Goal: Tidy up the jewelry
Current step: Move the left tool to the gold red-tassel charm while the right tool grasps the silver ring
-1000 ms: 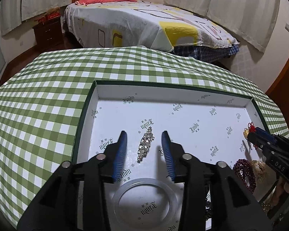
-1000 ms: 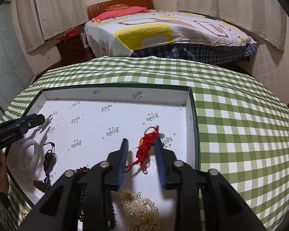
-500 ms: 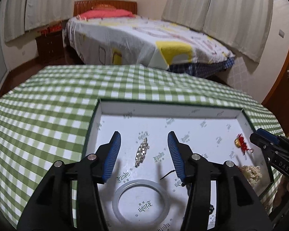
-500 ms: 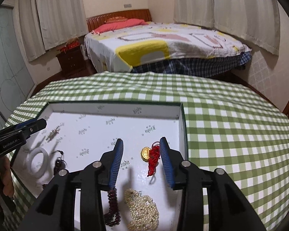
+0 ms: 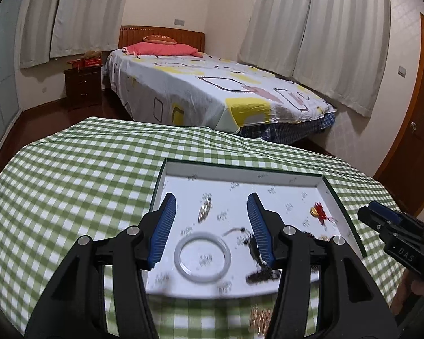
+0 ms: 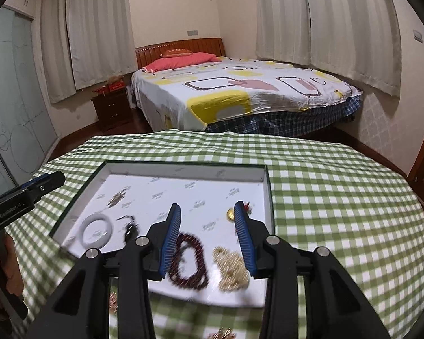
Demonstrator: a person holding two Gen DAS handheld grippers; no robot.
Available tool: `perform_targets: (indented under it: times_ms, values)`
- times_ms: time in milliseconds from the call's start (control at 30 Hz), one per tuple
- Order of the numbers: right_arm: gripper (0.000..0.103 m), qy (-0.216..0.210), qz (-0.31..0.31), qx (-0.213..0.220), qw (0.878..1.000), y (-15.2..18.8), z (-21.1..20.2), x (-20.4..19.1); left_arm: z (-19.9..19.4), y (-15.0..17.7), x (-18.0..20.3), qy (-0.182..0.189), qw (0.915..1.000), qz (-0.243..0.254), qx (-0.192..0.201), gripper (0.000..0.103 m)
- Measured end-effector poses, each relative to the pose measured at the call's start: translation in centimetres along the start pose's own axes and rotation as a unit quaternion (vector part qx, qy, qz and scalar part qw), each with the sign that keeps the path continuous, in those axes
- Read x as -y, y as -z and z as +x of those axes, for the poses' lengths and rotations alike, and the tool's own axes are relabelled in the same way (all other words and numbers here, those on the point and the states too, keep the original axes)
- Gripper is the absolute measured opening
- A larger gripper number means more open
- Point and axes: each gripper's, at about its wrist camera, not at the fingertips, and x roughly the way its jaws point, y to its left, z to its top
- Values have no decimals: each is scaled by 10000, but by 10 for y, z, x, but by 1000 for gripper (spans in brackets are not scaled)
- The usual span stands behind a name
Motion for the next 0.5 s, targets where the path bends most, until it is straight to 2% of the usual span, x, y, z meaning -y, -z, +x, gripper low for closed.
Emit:
perform_targets:
  times_ms: [133, 500]
  values:
    - [40, -45, 27, -28, 10000, 14, -15, -8, -21, 15, 2, -52, 10000, 52, 36, 56]
    - [40, -100, 2, 34, 9999, 56, -53, -28, -65, 51, -6, -125, 9999, 10, 100, 57]
